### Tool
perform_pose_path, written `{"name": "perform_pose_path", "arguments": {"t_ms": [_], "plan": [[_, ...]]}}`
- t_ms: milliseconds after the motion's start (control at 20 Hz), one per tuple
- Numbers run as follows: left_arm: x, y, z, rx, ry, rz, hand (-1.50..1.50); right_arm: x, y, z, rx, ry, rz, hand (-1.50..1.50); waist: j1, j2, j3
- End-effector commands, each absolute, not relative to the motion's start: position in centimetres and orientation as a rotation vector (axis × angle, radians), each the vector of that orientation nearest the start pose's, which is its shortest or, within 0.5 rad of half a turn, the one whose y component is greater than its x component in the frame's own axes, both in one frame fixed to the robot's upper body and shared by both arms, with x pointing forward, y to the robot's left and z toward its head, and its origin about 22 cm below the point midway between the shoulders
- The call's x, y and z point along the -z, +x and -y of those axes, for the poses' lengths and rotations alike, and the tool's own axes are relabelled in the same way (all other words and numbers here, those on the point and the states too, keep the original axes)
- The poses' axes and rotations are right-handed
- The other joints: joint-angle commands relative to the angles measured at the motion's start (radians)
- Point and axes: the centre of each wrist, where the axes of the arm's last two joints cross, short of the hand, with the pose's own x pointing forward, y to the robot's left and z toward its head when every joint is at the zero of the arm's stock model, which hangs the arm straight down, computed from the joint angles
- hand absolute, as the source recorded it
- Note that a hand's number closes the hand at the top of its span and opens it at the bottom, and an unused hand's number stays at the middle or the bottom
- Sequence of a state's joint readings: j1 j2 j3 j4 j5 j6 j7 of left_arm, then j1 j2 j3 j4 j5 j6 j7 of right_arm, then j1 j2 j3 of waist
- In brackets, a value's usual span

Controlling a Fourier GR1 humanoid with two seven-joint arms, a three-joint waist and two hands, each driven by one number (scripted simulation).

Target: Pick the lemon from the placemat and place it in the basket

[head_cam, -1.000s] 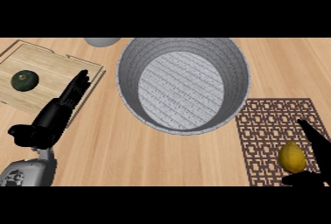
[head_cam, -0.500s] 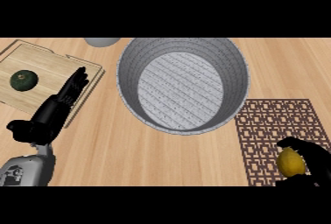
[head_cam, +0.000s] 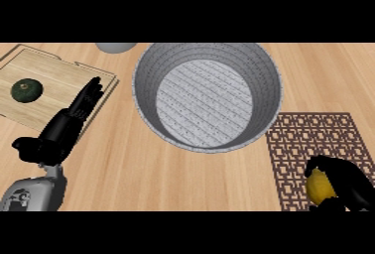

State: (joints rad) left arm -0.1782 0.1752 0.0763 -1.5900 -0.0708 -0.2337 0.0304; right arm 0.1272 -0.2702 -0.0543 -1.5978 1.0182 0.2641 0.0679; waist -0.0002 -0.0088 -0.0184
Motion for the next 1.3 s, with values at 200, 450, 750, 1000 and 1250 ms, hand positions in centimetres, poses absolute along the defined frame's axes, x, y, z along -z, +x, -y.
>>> {"name": "perform_pose_path", "arguments": {"t_ms": [200, 450, 750, 1000, 1250], "plan": [[-6.1, 28.8, -25.9, 0.419, 0.003, 1.69, 0.0, -1.7, 19.4, 14.9, -1.717, -0.442, 1.455, 1.5, 0.073, 0.008, 0.014], [-5.6, 27.3, -25.9, 0.398, 0.037, 1.69, 0.0, -2.2, 14.2, 7.1, -1.725, -0.349, 1.594, 1.5, 0.012, 0.003, 0.018], [-6.0, 28.4, -26.3, 0.366, 0.055, 1.694, 0.0, -3.9, 10.6, 6.6, -1.419, -0.036, 1.711, 1.5, -0.007, 0.007, 0.019], [-5.7, 27.7, -26.6, 0.38, 0.04, 1.685, 0.0, -8.1, 9.8, 7.8, -1.105, 0.149, 1.929, 1.5, -0.014, 0.002, 0.019], [-5.9, 28.3, -27.7, 0.353, 0.064, 1.678, 0.0, -10.4, 9.7, 8.8, -0.968, 0.154, 1.969, 1.5, -0.027, 0.0, 0.017]]}}
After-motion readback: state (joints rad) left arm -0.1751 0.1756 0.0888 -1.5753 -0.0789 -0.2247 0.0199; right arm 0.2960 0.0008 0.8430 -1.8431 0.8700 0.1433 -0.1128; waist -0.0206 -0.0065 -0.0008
